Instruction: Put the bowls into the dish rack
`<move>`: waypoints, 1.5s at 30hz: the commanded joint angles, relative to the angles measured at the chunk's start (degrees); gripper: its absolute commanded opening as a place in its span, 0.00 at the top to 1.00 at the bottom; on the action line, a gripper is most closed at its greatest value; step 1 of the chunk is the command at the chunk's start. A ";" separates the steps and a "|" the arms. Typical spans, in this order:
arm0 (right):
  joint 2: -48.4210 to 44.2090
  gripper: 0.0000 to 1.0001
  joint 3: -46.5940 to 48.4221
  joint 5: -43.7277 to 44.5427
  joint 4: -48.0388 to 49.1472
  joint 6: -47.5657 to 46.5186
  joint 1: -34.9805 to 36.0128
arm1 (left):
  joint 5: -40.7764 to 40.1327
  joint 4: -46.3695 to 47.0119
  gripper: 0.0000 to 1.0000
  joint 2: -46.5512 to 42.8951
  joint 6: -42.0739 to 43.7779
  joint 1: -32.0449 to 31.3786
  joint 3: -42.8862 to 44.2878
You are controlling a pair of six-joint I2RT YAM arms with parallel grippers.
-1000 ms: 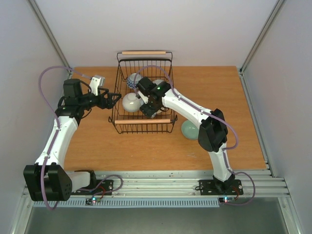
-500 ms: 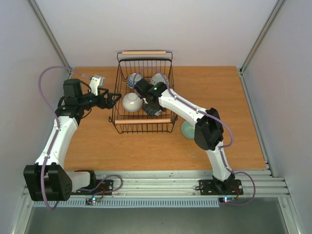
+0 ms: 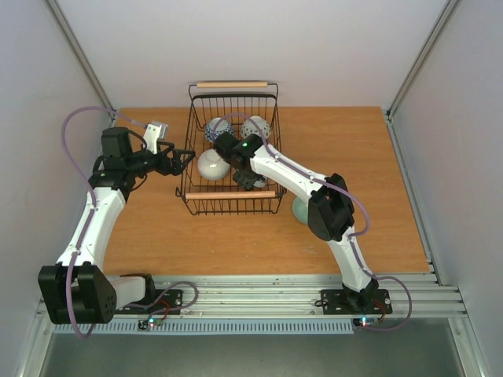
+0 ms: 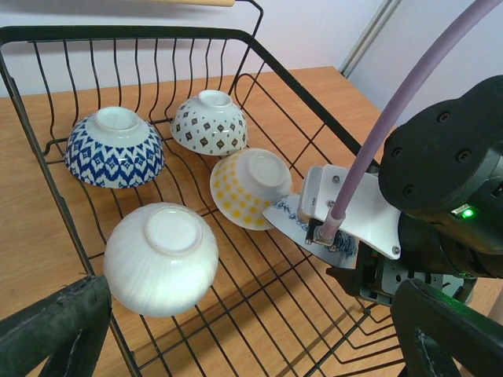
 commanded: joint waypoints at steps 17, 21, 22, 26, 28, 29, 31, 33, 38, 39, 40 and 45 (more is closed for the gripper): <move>4.87 0.71 4.87 4.05 -7.41 -1.37 2.34 | 1.12 3.11 0.01 -0.22 -0.64 0.96 -0.62; 4.86 0.36 4.76 3.12 -7.30 -1.18 2.44 | 1.14 3.24 0.01 -0.16 -0.64 0.99 -0.70; 4.93 0.22 4.73 2.72 -7.27 -1.17 2.51 | 1.06 3.31 0.00 -0.11 -0.64 1.03 -0.71; 4.83 0.01 4.50 2.06 -6.90 -1.33 2.79 | 1.05 3.28 0.01 0.16 -0.64 1.14 -0.71; 4.70 0.01 4.36 1.70 -6.58 -1.45 2.87 | 1.03 3.32 0.01 0.07 -0.70 1.20 -0.63; 4.68 0.01 4.16 1.55 -6.52 -1.48 2.93 | 1.08 3.31 0.01 0.01 -0.65 1.23 -0.70; 4.68 0.01 3.96 1.42 -6.34 -1.62 3.06 | 1.03 3.30 0.01 -0.10 -0.64 1.22 -0.73; 4.44 0.01 3.70 1.13 -6.19 -1.79 3.21 | 1.03 3.34 0.01 -0.11 -0.64 1.25 -0.71; 3.53 0.01 3.56 -0.68 -6.21 -2.48 3.95 | 1.25 3.37 0.01 -0.11 -0.71 1.32 -0.71; 3.28 0.01 3.63 -0.94 -6.10 -2.45 4.06 | 1.29 3.36 0.01 -0.11 -0.72 1.32 -0.71; 3.13 0.01 3.55 -1.23 -6.09 -2.41 4.18 | 1.29 3.42 0.01 -0.11 -0.76 1.32 -0.71; 2.33 0.01 2.89 -4.35 -5.38 -2.59 4.70 | 1.40 3.38 0.01 -0.32 -0.73 1.32 -0.71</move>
